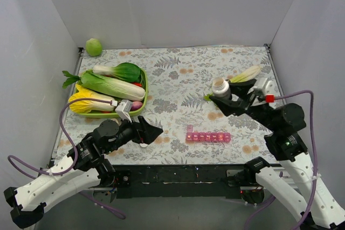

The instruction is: Sort the pills into containers

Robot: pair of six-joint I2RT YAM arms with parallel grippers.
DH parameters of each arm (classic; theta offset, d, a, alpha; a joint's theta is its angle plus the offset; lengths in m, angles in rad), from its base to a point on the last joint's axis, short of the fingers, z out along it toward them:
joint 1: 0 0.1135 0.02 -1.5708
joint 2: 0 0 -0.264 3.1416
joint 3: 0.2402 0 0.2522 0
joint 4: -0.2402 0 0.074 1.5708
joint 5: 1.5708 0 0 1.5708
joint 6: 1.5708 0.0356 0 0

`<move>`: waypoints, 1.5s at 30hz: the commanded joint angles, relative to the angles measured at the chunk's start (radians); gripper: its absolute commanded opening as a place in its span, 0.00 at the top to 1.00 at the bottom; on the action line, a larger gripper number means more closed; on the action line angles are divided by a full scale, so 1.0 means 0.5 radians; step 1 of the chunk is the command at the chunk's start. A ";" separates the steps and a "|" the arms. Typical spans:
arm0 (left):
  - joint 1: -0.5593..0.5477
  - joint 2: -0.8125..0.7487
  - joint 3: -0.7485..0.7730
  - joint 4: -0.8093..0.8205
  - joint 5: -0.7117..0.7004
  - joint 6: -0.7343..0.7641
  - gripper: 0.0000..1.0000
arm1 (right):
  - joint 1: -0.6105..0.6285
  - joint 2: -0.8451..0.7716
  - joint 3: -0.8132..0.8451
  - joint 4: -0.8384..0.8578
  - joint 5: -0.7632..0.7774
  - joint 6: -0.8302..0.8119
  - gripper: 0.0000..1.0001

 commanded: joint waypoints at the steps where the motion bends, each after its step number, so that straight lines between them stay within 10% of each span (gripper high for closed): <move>1: 0.010 -0.033 -0.067 0.030 0.020 0.054 0.12 | -0.002 0.022 -0.226 -0.387 -0.334 -0.564 0.99; 13: 0.010 -0.070 -0.217 0.141 0.097 0.109 0.12 | -0.002 0.387 -0.437 -1.395 -0.552 -1.912 0.99; 45: 0.010 -0.143 -0.303 0.116 0.026 -0.078 0.12 | 0.390 1.169 -0.386 -1.379 0.227 -2.088 0.99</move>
